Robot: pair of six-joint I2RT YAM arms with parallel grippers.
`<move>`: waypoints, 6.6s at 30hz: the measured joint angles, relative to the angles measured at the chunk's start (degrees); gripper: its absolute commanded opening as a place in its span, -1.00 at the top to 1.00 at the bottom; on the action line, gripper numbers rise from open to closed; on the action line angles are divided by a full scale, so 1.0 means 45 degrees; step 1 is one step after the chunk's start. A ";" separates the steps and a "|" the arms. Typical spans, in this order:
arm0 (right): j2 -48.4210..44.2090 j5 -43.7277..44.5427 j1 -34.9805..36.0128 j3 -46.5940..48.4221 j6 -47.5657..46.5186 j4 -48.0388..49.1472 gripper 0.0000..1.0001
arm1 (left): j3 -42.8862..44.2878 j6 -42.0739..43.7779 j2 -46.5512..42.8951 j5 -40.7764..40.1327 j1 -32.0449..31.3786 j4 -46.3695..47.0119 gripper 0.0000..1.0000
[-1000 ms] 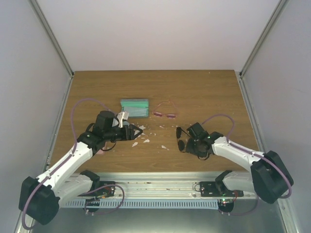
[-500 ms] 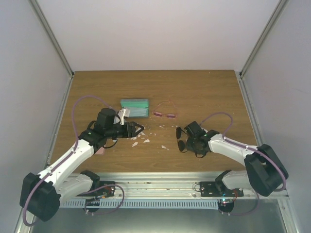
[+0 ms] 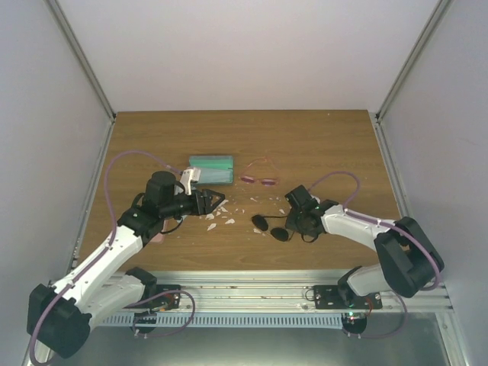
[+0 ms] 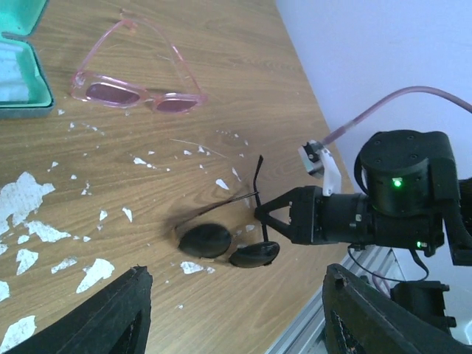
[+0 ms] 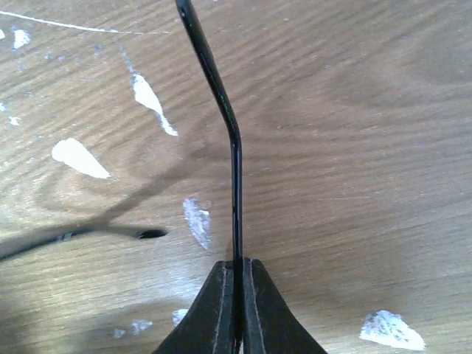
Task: Organize the sunglasses
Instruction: Pick up the sunglasses from the center of the board, then fold the sunglasses, then place the sunglasses in the sunglasses case.
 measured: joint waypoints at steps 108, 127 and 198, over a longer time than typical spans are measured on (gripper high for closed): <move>-0.0622 -1.3090 -0.1977 0.7198 -0.5275 0.4605 -0.13 | 0.4201 1.5601 0.1642 0.0636 -0.1530 0.0855 1.00; -0.2312 -0.6407 -0.3235 0.5217 -0.5430 0.2045 -0.23 | 0.4250 1.9657 0.5736 -0.7995 -0.1875 -0.0840 1.00; -0.1977 -0.6955 -0.3589 0.3769 -0.6101 0.2084 -0.27 | 0.8369 1.9040 1.1900 -1.1157 -0.1127 -0.3172 0.49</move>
